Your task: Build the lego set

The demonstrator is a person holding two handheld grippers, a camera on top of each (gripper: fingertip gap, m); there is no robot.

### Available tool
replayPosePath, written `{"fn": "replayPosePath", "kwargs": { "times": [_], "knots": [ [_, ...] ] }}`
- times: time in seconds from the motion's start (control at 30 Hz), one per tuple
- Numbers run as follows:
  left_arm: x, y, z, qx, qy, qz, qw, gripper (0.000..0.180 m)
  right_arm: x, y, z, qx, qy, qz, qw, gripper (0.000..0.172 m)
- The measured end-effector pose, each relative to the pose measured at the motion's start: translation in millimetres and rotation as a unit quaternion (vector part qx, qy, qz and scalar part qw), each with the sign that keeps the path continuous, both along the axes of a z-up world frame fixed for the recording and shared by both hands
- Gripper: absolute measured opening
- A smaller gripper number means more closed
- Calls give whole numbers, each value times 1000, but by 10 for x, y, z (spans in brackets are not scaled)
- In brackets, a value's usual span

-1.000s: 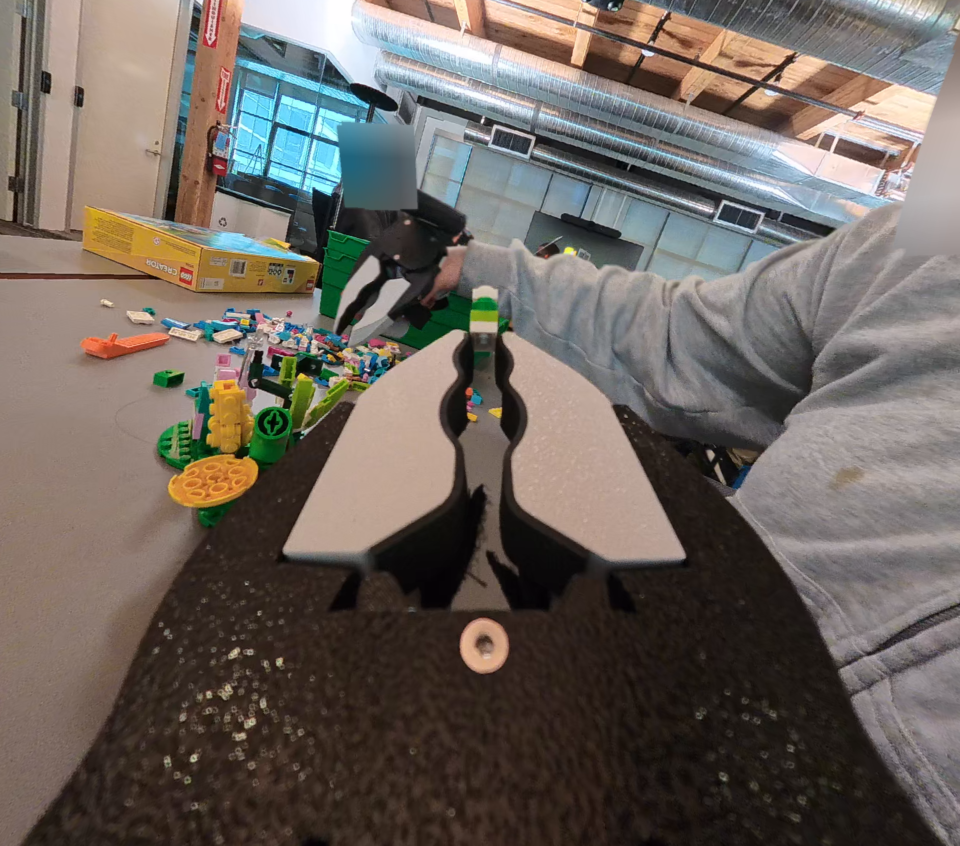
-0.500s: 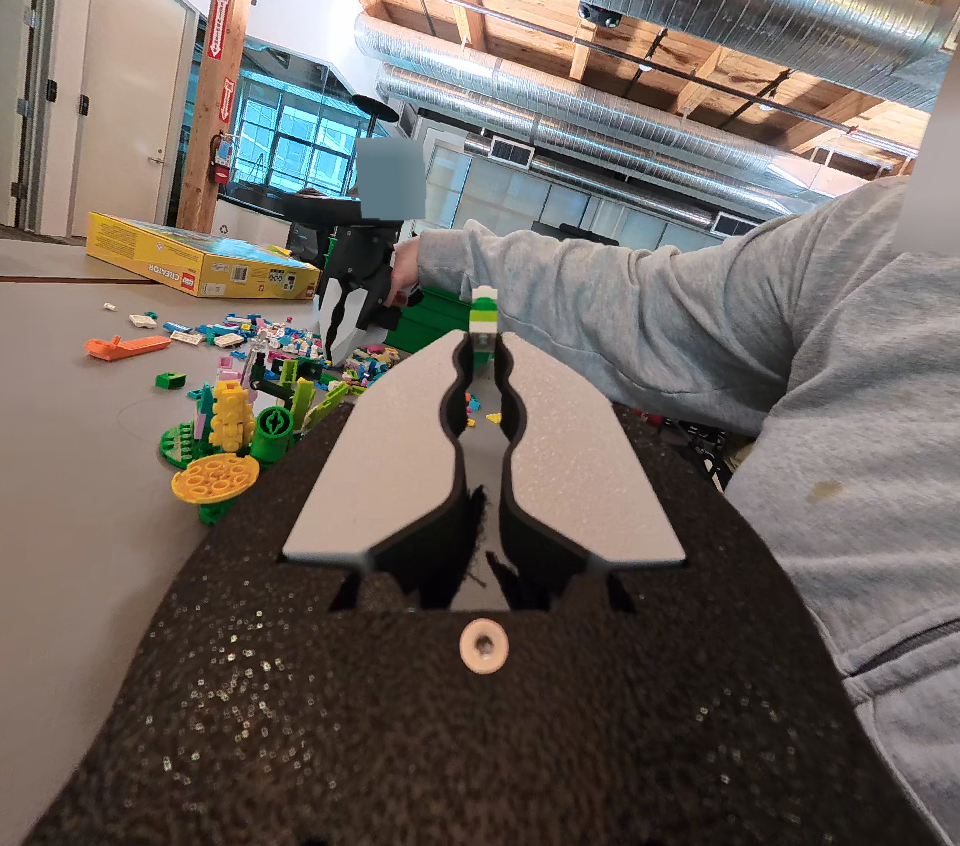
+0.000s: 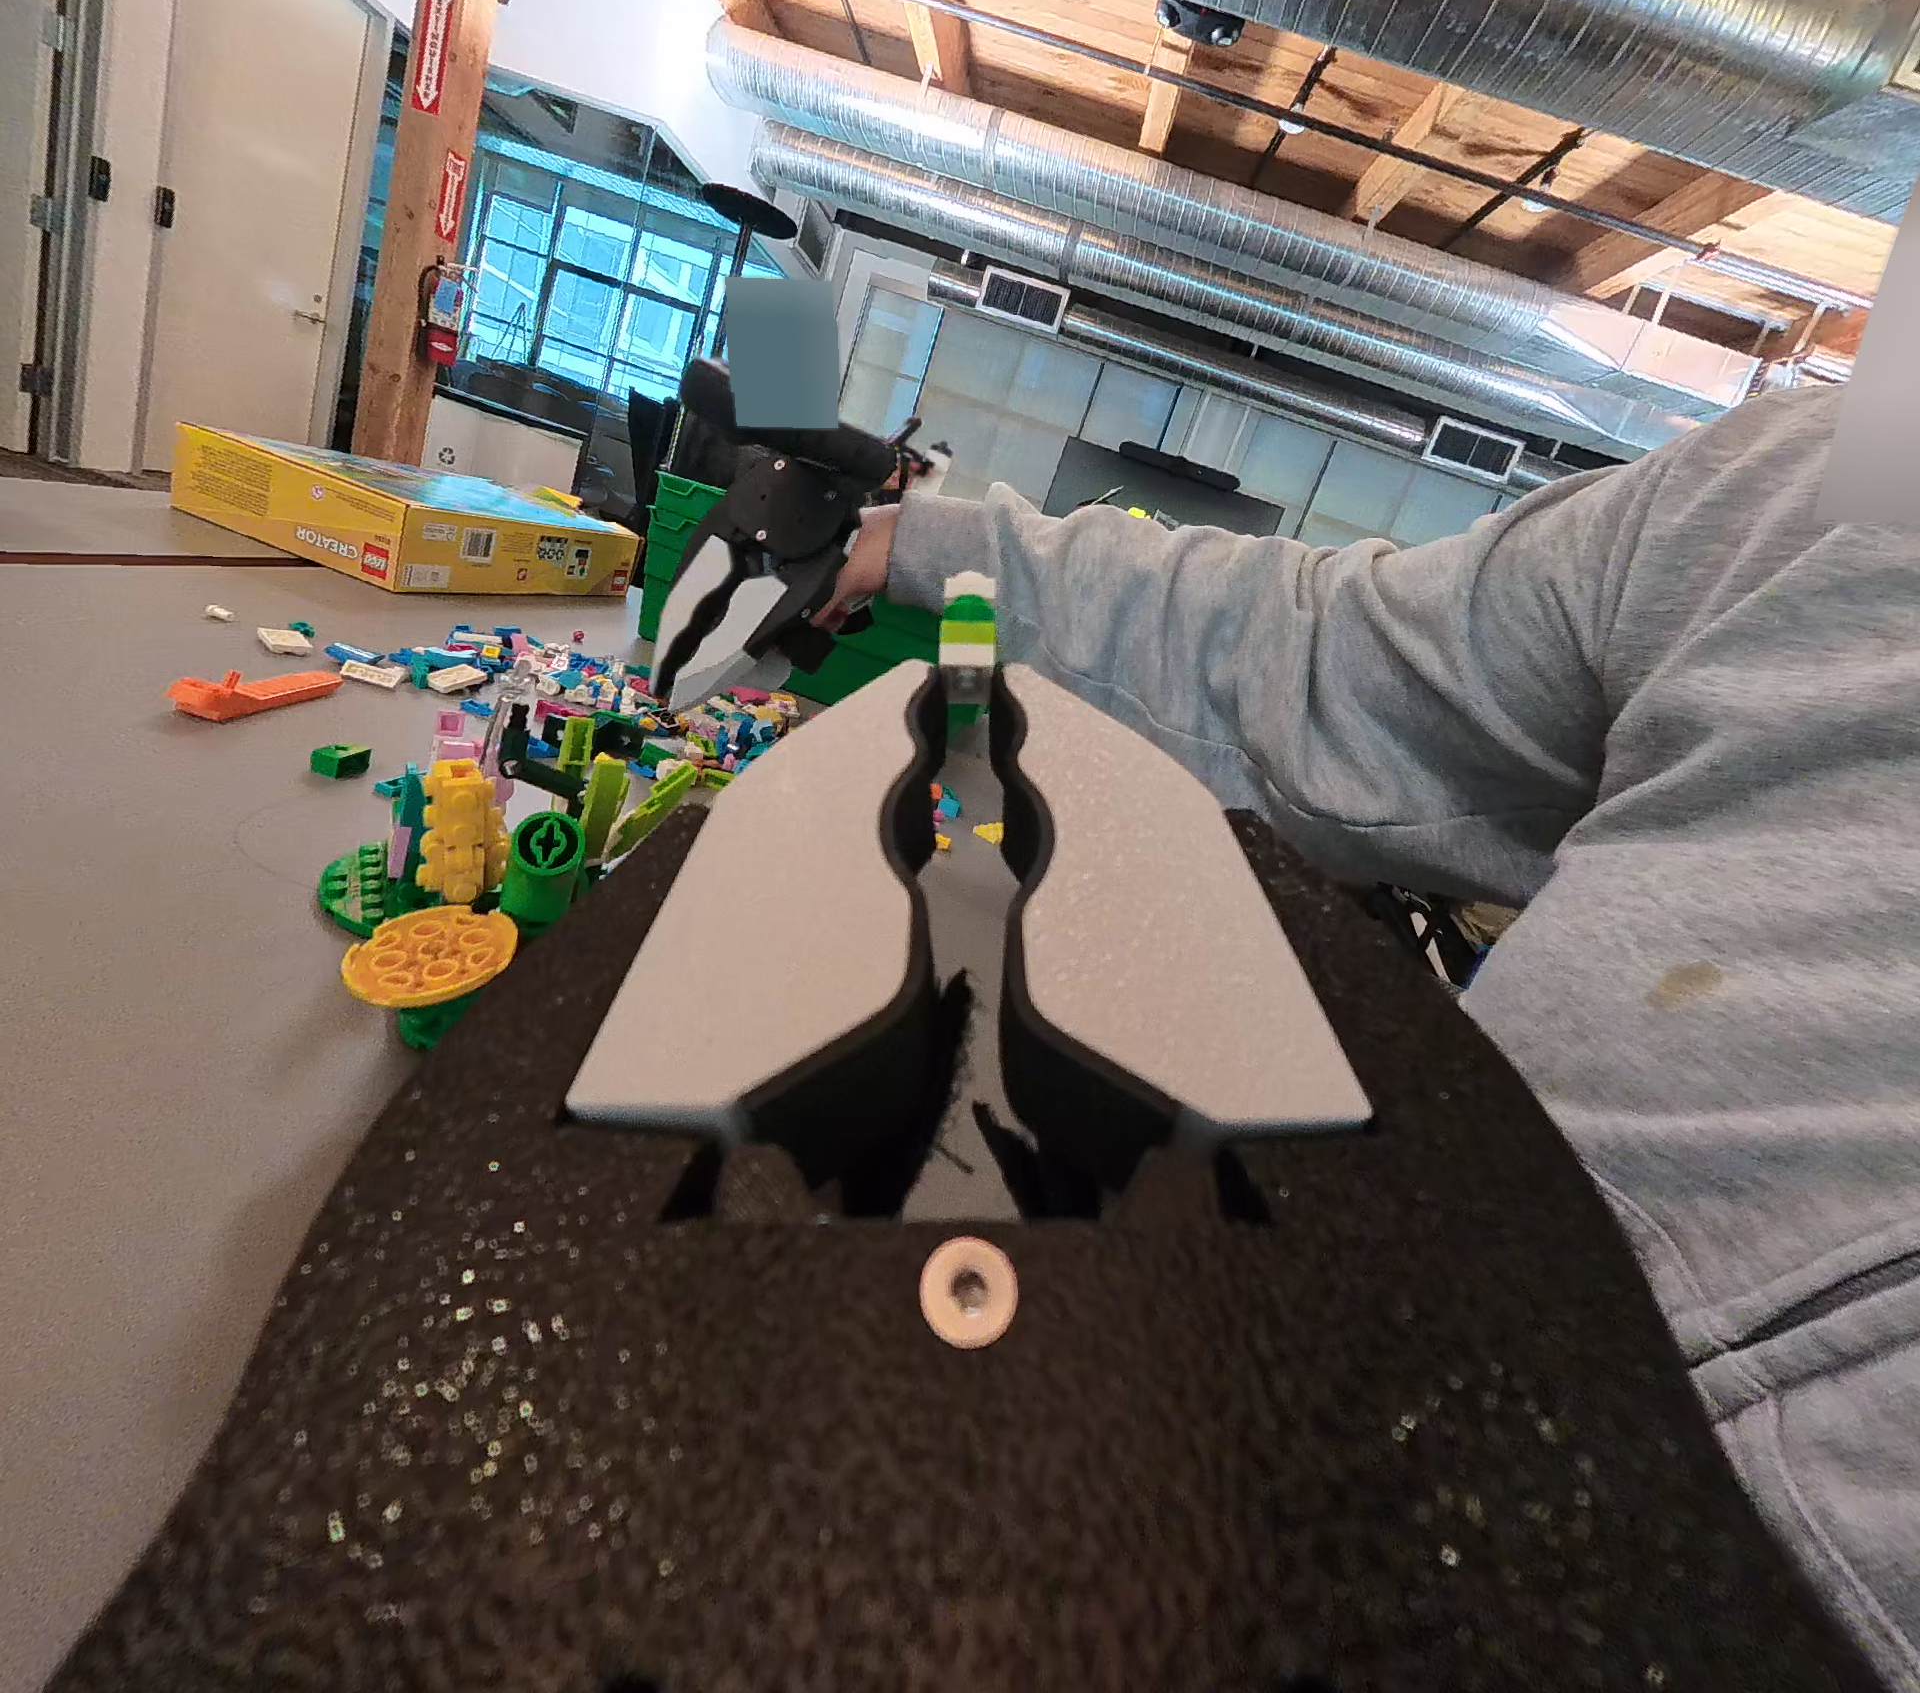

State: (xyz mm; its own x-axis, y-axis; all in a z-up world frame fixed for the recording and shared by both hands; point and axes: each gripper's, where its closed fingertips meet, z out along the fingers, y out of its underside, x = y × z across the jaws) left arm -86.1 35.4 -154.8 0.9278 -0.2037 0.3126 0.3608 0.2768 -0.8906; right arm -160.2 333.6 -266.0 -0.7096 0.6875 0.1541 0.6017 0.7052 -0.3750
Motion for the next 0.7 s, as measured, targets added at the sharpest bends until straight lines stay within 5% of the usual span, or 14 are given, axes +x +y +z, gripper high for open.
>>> {"fn": "replayPosePath", "kwargs": {
  "times": [0.03, 0.7],
  "knots": [
    [0, 1, -1, 0, 0, 0, 1000, 8, -7, 41, -18, 10, -2, -3, 1000, 10],
    [7, 5, -4, -2, 1, -2, 1000, 8, -31, 14, -124, -16, -50, -22, 998, 3]
  ]
}}
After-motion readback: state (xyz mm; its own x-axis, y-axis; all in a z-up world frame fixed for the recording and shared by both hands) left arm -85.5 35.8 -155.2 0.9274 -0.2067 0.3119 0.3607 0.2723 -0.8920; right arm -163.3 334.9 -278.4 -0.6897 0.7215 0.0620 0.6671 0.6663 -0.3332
